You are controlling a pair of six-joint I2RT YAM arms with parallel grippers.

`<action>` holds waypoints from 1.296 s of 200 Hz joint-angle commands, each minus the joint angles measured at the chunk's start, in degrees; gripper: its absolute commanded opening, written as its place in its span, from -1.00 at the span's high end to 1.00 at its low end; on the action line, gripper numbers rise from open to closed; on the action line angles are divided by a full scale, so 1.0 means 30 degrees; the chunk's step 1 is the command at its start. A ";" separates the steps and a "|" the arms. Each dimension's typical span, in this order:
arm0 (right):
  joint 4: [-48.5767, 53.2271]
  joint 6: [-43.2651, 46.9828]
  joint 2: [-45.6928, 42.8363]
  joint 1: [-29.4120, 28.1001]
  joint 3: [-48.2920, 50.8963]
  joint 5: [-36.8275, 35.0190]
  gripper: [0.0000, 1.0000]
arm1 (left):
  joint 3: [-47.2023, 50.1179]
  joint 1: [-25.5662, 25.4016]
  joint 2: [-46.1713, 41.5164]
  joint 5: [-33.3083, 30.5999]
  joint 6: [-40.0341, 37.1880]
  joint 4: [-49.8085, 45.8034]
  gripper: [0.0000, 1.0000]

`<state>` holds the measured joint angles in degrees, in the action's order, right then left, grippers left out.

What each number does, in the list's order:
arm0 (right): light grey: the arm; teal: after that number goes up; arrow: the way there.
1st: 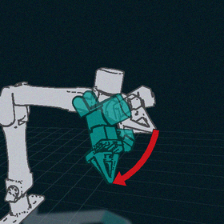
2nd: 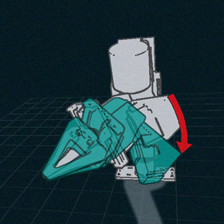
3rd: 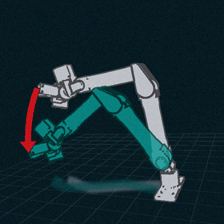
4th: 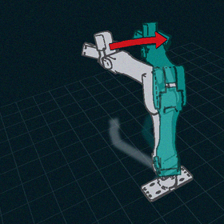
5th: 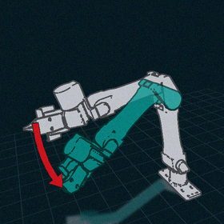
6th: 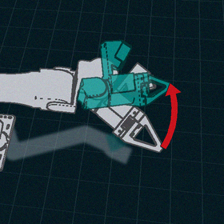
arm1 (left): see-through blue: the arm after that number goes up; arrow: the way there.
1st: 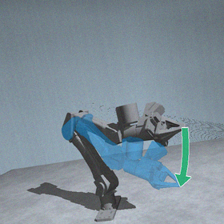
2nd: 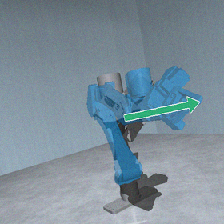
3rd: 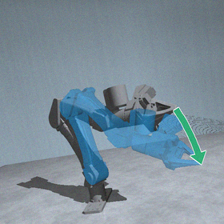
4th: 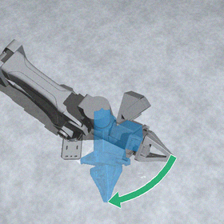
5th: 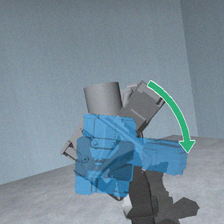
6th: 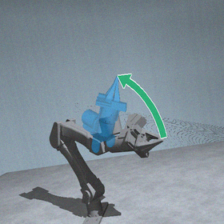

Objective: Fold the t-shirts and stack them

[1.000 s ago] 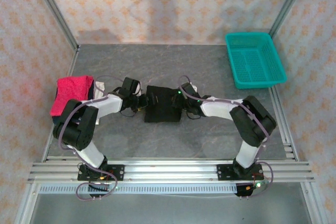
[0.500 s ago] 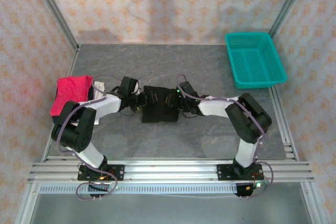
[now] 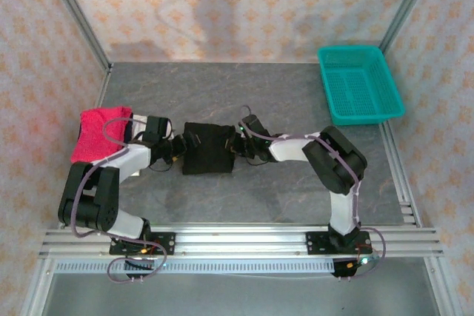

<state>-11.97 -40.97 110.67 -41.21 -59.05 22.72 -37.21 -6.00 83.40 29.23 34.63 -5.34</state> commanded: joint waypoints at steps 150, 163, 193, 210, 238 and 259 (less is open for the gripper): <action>1.3959 0.6820 0.5040 -0.4587 -1.2129 -0.9239 -0.46 | 0.1650 0.4255 -0.2430 -0.0215 0.2694 -0.0158 -0.85; 1.4429 0.6576 0.5401 -0.4136 -1.2036 -0.7955 -0.69 | 0.1652 0.4239 -0.2292 -0.0106 0.2357 -0.0260 -0.90; 1.4854 0.6597 0.5595 -0.3276 -1.0893 -0.5954 -0.60 | 0.1987 0.4212 -0.2005 0.0087 0.2138 0.0027 -0.91; 1.4688 0.6581 0.5311 -0.2917 -0.9851 -0.5191 -0.25 | 0.2218 0.4194 -0.1739 0.0766 0.2195 0.0734 -0.92; 1.2334 0.6245 0.4237 -0.1911 -0.7299 -0.2712 -0.13 | 0.1978 0.3568 -0.0722 0.2128 0.2382 0.1645 -0.96; 1.2001 0.6904 0.4034 -0.1531 -0.6990 -0.1732 -0.16 | 0.1873 0.2626 0.0191 0.2999 0.2874 0.2931 -0.99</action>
<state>18.81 -20.88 120.40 -47.35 -84.42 11.27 -31.62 6.22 79.07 31.05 42.04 -3.57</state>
